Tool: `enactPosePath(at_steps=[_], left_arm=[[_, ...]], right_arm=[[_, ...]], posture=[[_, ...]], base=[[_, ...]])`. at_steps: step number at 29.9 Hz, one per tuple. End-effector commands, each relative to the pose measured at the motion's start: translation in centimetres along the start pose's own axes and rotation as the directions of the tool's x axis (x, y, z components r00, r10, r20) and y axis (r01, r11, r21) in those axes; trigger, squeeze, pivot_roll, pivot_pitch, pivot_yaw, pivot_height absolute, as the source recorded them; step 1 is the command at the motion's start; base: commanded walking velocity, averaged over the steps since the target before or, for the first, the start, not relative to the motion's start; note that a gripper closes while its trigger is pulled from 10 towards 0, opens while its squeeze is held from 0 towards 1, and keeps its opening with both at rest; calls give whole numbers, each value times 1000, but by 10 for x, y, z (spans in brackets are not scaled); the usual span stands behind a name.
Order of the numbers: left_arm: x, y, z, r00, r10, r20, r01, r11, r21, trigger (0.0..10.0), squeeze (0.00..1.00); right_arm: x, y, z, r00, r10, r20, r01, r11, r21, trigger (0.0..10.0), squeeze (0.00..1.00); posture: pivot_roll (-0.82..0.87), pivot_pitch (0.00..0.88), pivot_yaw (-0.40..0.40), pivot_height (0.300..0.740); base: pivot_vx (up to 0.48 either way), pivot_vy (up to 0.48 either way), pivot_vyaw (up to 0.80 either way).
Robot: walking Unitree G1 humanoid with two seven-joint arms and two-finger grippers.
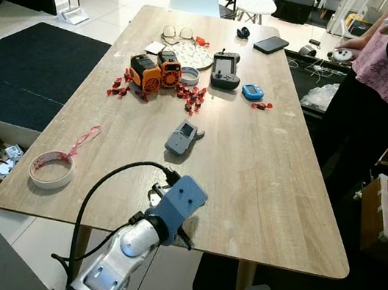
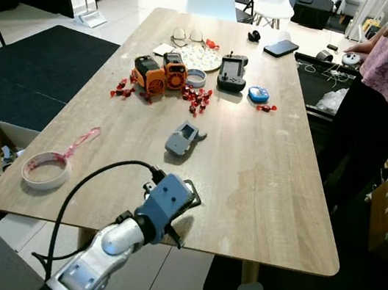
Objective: Hang keys on a hook
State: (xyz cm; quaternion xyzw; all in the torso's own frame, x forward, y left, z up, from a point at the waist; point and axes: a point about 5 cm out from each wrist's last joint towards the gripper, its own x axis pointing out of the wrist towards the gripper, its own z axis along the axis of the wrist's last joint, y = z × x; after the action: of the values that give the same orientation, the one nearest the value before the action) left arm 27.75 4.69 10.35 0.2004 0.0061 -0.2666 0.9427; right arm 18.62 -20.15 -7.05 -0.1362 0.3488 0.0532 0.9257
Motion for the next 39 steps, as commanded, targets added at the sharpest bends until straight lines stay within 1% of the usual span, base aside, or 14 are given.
enactPosePath(at_steps=[1, 2, 7, 10, 12, 14, 16, 20, 24, 26, 33, 35, 38, 39], left_arm=[[3, -3, -1, 999, 33, 5, -33, 997, 67, 10000, 0], [3, -1, -2, 999, 39, 3, -39, 996, 85, 10000, 0], [3, 2, -7, 999, 48, -5, -47, 992, 119, 10000, 0], [1, 10, -13, 999, 43, -11, -40, 987, 154, 10000, 0], [1, 10, -13, 999, 43, -11, -40, 987, 154, 10000, 0], [-1, 16, -19, 1000, 23, -19, -19, 983, 185, 10000, 0], [-1, 18, -20, 1000, 20, -22, -15, 981, 194, 10000, 0], [-8, 31, -36, 998, -2, -64, 19, 963, 269, 10000, 0], [-10, 35, -41, 997, -11, -76, 33, 957, 288, 10000, 0], [-14, 40, -46, 995, -37, -93, 64, 950, 304, 10000, 0], [-22, 51, -57, 987, -72, -140, 116, 935, 336, 10000, 0], [-27, 56, -65, 979, -107, -175, 164, 921, 355, 10000, 0], [-31, 58, -69, 969, -153, -192, 214, 911, 354, 10000, 0], [-33, 59, -70, 967, -170, -190, 227, 913, 340, 10000, 0]], right_arm=[[-2, 2, -6, 1000, 2, -26, -2, 1000, 1, 10000, 0], [-2, 2, -6, 1000, 2, -26, -1, 1000, 1, 10000, 0], [-1, 2, -5, 1000, 1, -25, -1, 1000, 2, 10000, 0], [-1, 2, -4, 1000, 0, -23, 0, 1000, 3, 10000, 0], [-1, 2, -4, 1000, 0, -23, 0, 1000, 3, 10000, 0], [-1, 2, -4, 1000, -1, -23, 1, 1000, 3, 10000, 0], [-1, 2, -4, 1000, -1, -23, 1, 1000, 3, 10000, 0], [-1, 1, -5, 1000, -3, -25, 3, 1000, 2, 10000, 0], [-1, 0, -4, 1000, -3, -25, 3, 1000, 1, 10000, 0], [-1, 0, -4, 1000, -4, -25, 4, 1000, 1, 10000, 0], [-1, 0, -4, 1000, -4, -24, 4, 1000, 0, 10000, 0], [-1, 0, -3, 1000, -3, -20, 3, 1000, -1, 10000, 0], [-1, 0, -3, 1000, -3, -16, 3, 1000, -3, 10000, 0], [-1, 0, -3, 1000, -3, -15, 3, 1000, -3, 10000, 0]], posture=[[16, 110, 4, 740], [17, 109, 4, 740], [16, 107, 5, 740], [16, 108, 4, 740], [16, 108, 4, 740], [16, 108, 3, 740], [16, 108, 3, 740], [16, 106, 3, 740], [16, 104, 3, 740], [17, 102, 2, 740], [17, 99, 0, 740], [16, 98, 0, 740], [15, 97, 0, 740], [15, 97, -1, 740]], base=[[0, 0, 0], [0, 0, 0], [0, 0, 0], [0, 0, 0], [0, 0, 0], [0, 0, 0], [0, 0, 0], [0, 0, 0], [0, 0, 0], [0, 0, 0], [0, 0, 0], [0, 0, 0], [0, 0, 0], [0, 0, 0]])
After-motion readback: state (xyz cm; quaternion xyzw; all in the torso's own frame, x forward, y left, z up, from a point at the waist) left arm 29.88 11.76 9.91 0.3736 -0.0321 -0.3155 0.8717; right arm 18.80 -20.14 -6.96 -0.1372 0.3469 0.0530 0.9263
